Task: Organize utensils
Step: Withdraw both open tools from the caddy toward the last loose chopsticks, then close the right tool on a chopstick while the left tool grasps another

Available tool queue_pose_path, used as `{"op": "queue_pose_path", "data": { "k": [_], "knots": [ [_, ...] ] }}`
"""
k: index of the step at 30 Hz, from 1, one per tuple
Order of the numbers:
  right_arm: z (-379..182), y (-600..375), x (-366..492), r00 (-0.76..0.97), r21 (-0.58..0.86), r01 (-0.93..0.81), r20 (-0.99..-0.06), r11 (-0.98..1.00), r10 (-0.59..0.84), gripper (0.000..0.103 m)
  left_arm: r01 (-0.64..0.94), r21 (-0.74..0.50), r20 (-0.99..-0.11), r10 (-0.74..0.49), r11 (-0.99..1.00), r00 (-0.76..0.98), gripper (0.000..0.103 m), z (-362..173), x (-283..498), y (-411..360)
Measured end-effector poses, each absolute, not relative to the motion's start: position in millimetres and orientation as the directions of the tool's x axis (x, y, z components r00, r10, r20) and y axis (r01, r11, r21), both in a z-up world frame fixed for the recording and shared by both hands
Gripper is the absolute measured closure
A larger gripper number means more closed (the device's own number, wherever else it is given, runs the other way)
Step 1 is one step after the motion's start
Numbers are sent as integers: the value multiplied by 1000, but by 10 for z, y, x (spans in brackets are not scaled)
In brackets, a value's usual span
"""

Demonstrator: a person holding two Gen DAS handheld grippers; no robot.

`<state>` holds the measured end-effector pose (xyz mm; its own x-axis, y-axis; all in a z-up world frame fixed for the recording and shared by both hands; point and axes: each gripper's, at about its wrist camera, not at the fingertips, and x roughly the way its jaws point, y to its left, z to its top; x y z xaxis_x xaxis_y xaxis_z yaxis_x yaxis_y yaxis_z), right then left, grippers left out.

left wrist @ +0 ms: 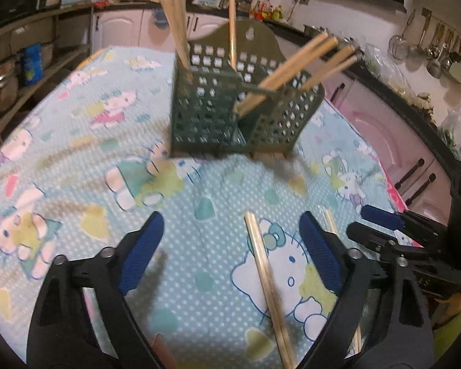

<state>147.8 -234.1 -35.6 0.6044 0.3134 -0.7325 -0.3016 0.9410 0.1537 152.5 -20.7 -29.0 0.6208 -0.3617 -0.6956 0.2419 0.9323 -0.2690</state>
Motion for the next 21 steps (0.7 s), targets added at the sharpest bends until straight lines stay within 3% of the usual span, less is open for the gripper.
{"op": "queue_pose_path", "data": {
  "k": [8, 15, 21],
  "knots": [
    [-601, -2348, 1676, 520, 186, -272, -797, 944, 307, 60, 267, -310, -741, -408, 912, 534, 60, -517, 1583, -364],
    [-693, -2335, 1865, 488, 206, -255, -816, 945, 310, 67, 285, -318, -765, -422, 904, 486, 67, -644, 1656, -497],
    [-715, -2355, 2025, 482, 197, -234, -827, 952, 289, 83, 283, -300, -781, -405, 911, 476, 68, -641, 1793, -581]
  ]
}}
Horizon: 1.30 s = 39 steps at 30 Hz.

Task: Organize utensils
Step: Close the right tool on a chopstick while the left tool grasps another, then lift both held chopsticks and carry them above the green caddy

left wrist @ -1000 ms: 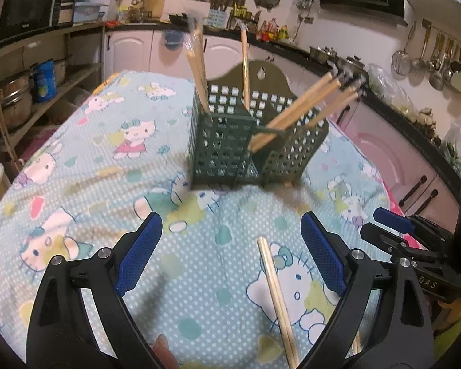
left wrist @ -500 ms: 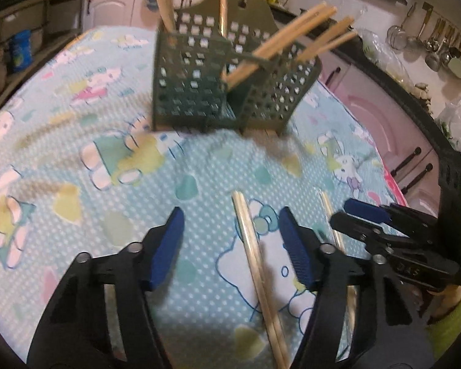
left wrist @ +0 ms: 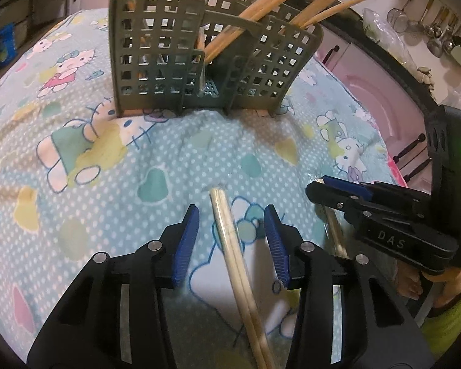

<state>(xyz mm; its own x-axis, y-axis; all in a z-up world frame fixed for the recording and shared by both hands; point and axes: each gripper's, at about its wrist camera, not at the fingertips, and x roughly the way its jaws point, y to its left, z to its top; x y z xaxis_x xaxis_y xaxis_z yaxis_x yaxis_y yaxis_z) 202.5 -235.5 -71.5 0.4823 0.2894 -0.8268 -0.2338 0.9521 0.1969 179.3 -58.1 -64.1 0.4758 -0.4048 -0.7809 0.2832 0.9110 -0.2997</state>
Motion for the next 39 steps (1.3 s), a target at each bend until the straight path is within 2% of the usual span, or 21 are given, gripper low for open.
{"op": "queue_pose_path", "data": {
  "k": [3, 10, 15, 39],
  "knots": [
    [-710, -2368, 2060, 484, 199, -229, -826, 953, 289, 87, 283, -269, -793, -378, 921, 478, 71, -648, 1870, -651],
    [-650, -2415, 2061, 506, 241, -220, -800, 945, 322, 92, 276, -178, -813, -300, 944, 500, 91, -651, 1959, -724],
    [-511, -2415, 2042, 534, 250, -219, -779, 943, 330, 92, 266, -204, -791, -319, 942, 522, 101, -561, 1918, -660],
    [428, -2248, 1711, 714, 186, -267, -620, 946, 324, 92, 312, -267, -602, -410, 912, 685, 101, 431, 1679, -255]
  ]
}}
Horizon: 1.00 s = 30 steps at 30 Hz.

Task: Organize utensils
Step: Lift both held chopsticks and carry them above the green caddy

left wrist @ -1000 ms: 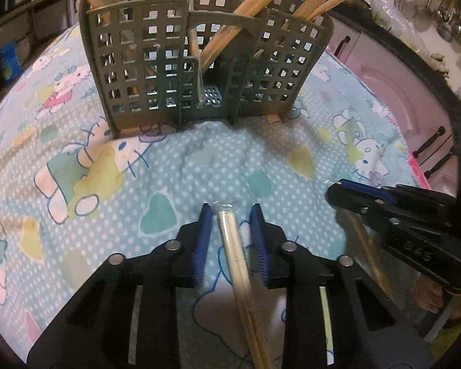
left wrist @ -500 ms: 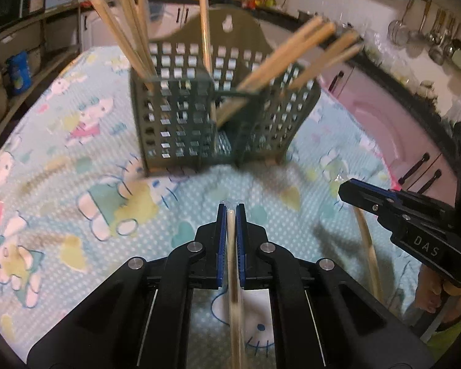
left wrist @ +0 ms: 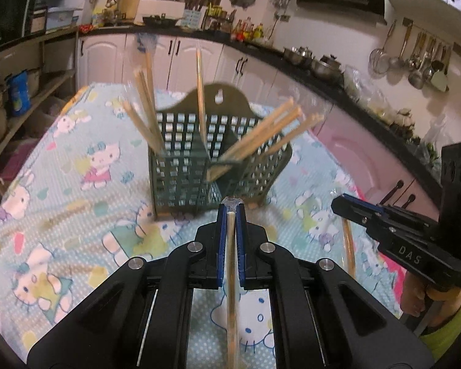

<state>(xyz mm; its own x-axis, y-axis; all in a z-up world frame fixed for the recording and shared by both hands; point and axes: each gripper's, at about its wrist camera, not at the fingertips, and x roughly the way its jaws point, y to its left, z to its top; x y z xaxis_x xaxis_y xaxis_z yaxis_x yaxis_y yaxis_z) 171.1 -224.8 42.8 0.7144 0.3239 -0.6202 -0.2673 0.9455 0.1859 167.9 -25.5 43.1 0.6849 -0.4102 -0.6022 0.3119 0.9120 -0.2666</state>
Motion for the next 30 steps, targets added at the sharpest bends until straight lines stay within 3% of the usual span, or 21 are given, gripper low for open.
{"op": "queue_pose_path", "data": {
  "k": [30],
  "knots": [
    [1770, -1826, 1853, 854, 116, -384, -334, 916, 400, 97, 333, -200, -352, -385, 921, 853, 101, 1859, 1986, 16]
  ]
}}
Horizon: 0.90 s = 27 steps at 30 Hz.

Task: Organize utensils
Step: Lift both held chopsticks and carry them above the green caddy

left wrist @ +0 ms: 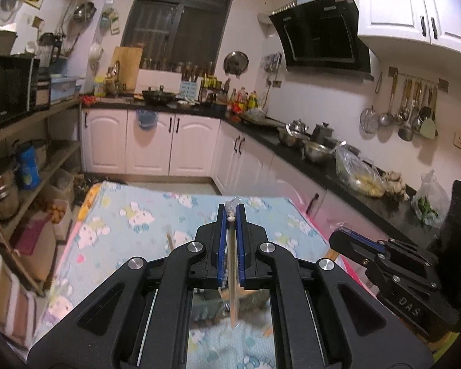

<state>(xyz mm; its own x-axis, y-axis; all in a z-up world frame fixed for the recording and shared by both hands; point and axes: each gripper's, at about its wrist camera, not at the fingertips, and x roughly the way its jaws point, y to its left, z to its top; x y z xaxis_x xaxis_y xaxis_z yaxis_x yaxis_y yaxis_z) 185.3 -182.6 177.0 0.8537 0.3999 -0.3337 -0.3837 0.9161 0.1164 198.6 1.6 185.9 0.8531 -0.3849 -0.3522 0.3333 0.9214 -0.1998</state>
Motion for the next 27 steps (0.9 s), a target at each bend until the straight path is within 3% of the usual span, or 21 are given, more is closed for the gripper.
{"op": "queue_pose_path", "data": {
  "k": [17, 27],
  "knots": [
    [2212, -1561, 2306, 909, 38, -362, -207, 932, 362, 97, 247, -188, -314, -297, 951, 902, 101, 1838, 2354, 175],
    [2029, -1558, 2617, 921, 24, -322, -223, 946, 319, 97, 246, -191, -346, -299, 950, 889, 101, 1624, 2549, 124]
  ]
}}
